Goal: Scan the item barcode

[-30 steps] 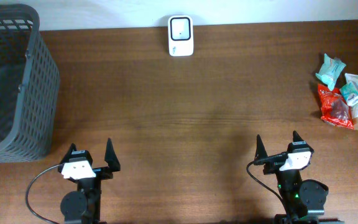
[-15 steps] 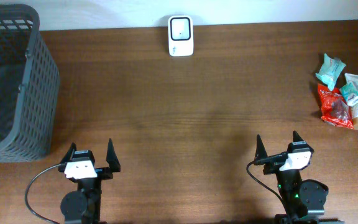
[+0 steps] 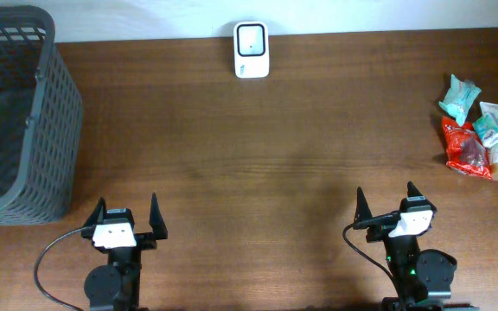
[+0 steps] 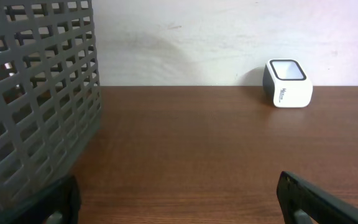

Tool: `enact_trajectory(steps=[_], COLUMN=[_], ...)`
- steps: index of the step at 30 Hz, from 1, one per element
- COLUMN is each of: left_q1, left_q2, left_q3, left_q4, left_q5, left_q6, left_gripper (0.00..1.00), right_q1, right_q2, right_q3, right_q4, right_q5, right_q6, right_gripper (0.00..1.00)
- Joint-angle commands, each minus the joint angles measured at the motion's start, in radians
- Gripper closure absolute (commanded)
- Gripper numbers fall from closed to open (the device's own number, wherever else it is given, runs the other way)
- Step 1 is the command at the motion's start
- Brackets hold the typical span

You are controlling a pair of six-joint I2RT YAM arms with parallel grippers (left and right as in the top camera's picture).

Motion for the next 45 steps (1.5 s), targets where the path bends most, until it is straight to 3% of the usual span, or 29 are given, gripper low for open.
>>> enact_trajectory(steps=[1, 45], left_q1=[0.007, 0.007], left_q2=[-0.006, -0.006], left_q3=[-0.005, -0.005], left_q4=[-0.002, -0.002], left_q5=[0.014, 0.014], left_q6=[0.015, 0.015], left_gripper=[0.01, 0.01], right_q1=[0.006, 0.005], right_q2=[-0.008, -0.008], right_q3=[-0.008, -0.008], right_q4=[-0.003, 0.000], right_q5=[0.002, -0.009], right_q6=[0.000, 0.016], right_gripper=[0.01, 0.01])
